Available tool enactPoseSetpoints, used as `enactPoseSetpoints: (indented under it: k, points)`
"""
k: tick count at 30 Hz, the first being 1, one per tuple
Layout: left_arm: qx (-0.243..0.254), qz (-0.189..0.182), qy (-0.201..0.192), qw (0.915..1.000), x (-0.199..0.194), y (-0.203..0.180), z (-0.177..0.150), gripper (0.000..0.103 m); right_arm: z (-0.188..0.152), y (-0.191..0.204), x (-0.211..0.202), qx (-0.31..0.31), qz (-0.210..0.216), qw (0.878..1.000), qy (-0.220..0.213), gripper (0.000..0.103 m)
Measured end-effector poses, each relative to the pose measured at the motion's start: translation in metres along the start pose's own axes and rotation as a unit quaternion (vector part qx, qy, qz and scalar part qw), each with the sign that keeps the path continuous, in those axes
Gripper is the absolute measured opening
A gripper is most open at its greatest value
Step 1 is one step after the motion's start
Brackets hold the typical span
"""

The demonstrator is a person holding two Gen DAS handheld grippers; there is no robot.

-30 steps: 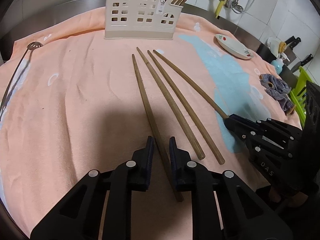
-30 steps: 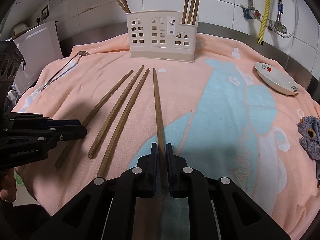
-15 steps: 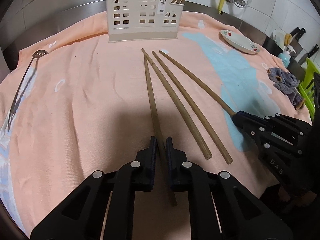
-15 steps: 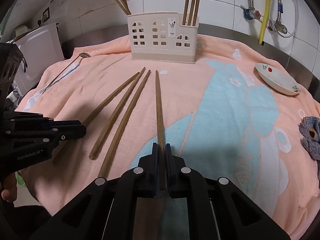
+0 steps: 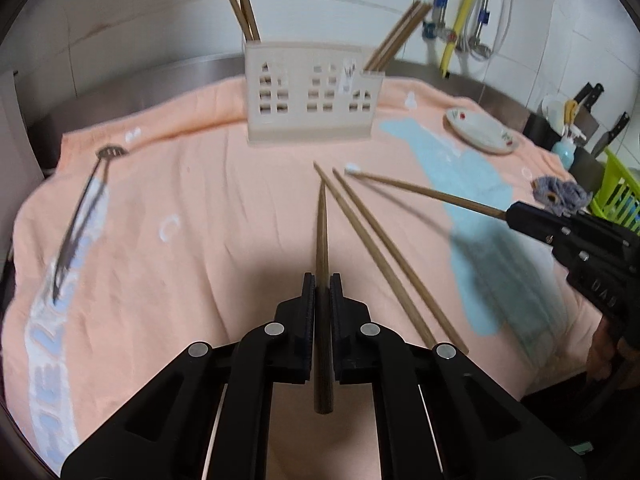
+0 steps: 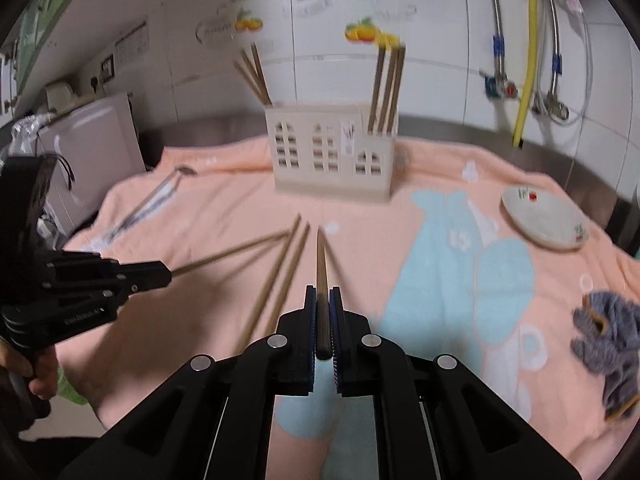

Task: Organize utensils
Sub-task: 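Lift both held chopsticks up toward the white holder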

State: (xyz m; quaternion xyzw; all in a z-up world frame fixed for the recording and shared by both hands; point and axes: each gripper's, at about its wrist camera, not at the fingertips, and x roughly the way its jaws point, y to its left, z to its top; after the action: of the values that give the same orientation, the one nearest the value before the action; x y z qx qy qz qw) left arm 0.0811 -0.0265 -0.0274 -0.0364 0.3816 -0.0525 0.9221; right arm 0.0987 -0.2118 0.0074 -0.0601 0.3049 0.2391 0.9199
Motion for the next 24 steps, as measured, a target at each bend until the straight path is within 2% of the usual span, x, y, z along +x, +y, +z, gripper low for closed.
enactPoseSetpoints:
  k: [9, 16, 24]
  points:
    - [0.014, -0.001, -0.06, 0.9981, -0.024, 0.009, 0.028, 0.006, 0.051, 0.0, -0.012, -0.001, 0.031, 0.999, -0.034, 0.007]
    - [0.009, -0.023, -0.072, 0.9971, -0.028, 0.019, 0.049, 0.006, 0.091, -0.003, -0.014, -0.018, 0.035, 0.998, -0.047, 0.006]
    - [0.023, -0.04, -0.087, 0.9952, -0.034, 0.024, 0.088, 0.006, 0.166, -0.018, -0.027, -0.043, 0.019, 0.996, -0.07, 0.006]
